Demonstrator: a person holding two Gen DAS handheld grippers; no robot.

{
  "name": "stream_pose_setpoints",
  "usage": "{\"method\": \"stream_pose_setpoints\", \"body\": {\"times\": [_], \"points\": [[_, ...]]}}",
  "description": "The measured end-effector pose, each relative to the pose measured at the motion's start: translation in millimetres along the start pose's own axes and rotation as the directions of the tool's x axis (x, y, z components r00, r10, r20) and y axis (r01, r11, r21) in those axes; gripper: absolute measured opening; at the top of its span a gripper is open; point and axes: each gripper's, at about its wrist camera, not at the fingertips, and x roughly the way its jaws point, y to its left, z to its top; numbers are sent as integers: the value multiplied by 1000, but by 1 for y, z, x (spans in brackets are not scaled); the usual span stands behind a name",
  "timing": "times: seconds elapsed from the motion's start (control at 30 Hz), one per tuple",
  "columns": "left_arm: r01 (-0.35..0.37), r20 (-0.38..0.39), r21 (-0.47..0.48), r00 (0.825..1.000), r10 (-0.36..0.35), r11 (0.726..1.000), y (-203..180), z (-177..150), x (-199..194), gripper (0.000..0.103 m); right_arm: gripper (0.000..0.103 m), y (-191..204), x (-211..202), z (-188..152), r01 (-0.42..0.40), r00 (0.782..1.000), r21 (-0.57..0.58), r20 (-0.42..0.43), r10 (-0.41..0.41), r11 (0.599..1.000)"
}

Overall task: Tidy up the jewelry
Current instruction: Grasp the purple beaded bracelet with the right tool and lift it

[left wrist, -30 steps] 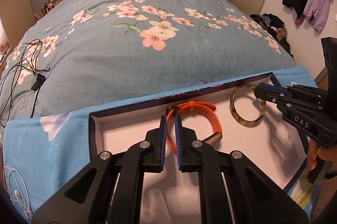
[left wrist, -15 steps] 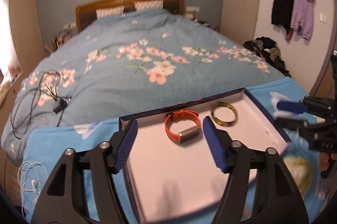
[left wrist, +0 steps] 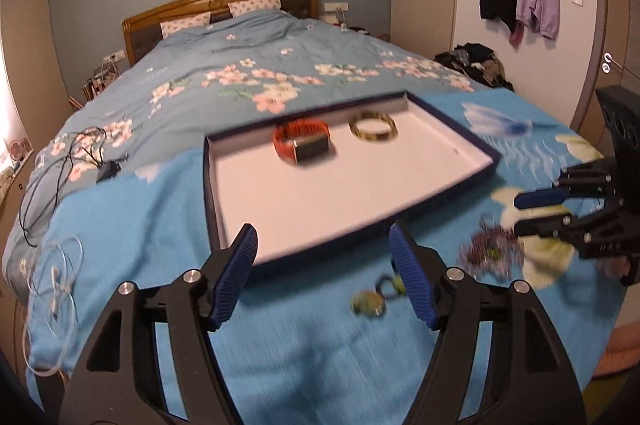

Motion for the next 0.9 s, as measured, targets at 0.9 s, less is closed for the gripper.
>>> {"method": "stream_pose_setpoints", "body": {"times": [0.9], "points": [[91,-47,147,995,-85,985,-36,-6,18,67,3,11,-27,19,-41,991,10,124,40,999]]}}
